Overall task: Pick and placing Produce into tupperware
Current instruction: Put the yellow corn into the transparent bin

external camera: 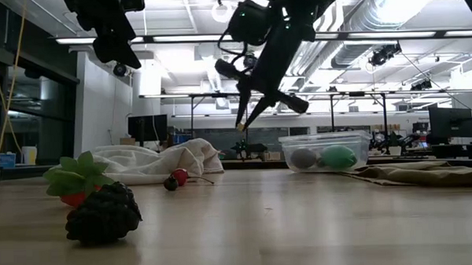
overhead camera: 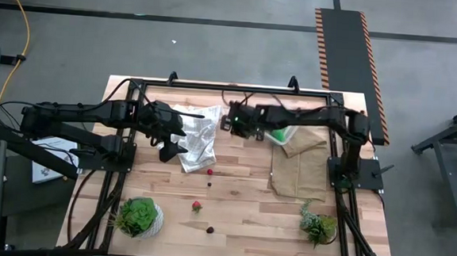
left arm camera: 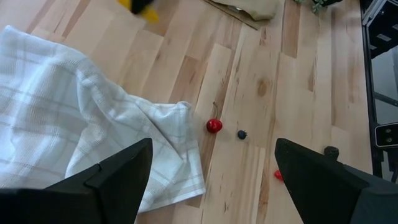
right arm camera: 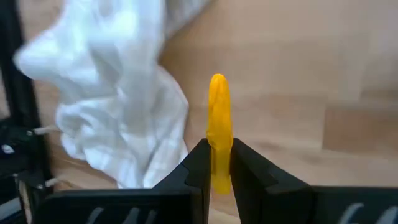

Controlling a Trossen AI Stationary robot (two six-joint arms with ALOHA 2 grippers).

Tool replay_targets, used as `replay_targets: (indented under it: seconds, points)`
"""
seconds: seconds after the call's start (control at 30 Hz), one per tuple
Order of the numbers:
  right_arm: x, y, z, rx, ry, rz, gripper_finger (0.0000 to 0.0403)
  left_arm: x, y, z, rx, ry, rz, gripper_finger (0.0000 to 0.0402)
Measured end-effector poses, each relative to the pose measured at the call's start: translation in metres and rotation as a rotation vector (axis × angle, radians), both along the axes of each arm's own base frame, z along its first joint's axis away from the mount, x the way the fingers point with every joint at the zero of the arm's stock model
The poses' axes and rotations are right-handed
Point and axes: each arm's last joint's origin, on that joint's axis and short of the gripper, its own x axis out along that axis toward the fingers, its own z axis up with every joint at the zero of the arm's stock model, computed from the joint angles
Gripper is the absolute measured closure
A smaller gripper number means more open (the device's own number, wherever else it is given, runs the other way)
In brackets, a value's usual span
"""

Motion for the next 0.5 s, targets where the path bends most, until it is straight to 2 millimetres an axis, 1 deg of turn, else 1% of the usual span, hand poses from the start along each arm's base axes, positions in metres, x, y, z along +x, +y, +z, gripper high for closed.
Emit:
replay_targets:
  seconds: [0.13, 0.23, 0.5]
  points:
    - [-0.015, -0.017, 0.014, -0.033, 0.02, 0.007, 0.0368, 0.0, 0.0, 0.0, -0.017, -0.001, 0.019, 0.0073]
    - [-0.029, -0.027, 0.024, -0.049, 0.067, 0.014, 0.0368, 0.0, 0.001, 0.0, -0.015, -0.007, 0.045, 0.0073]
    - [-0.071, -0.041, 0.04, -0.034, 0.261, 0.059, 0.0368, 0.002, 0.002, 0.002, -0.014, -0.035, 0.117, 0.0073]
